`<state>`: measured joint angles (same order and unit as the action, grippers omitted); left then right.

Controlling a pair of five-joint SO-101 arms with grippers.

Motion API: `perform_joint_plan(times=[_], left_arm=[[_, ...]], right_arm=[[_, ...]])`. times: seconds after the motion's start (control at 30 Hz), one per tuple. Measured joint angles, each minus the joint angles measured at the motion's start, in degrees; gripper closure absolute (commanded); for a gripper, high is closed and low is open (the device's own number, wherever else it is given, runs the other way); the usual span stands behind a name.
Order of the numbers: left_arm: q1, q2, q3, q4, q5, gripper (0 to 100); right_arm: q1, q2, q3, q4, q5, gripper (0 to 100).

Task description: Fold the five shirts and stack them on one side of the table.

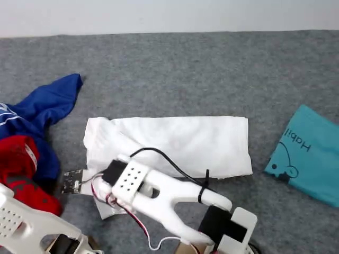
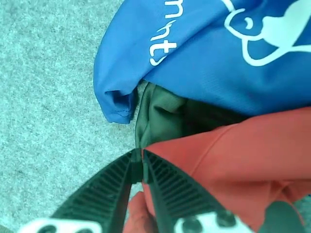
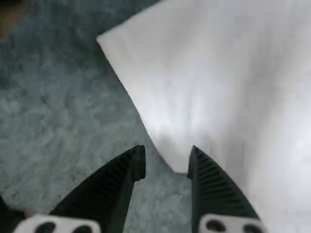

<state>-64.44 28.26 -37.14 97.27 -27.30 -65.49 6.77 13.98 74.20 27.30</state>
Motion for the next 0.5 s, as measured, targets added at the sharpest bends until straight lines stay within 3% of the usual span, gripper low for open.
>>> perform_joint_plan(times=[0.2,0.5], left_arm=[[0.0,0.0,0.0,0.0,0.0,99],[0.0,0.0,0.0,0.0,0.0,99]], right_arm=[[-1.6,1.6,0.6,-6.8,2.1,80.9],[-3.7,5.7,0.6,-6.4,4.9,80.9]])
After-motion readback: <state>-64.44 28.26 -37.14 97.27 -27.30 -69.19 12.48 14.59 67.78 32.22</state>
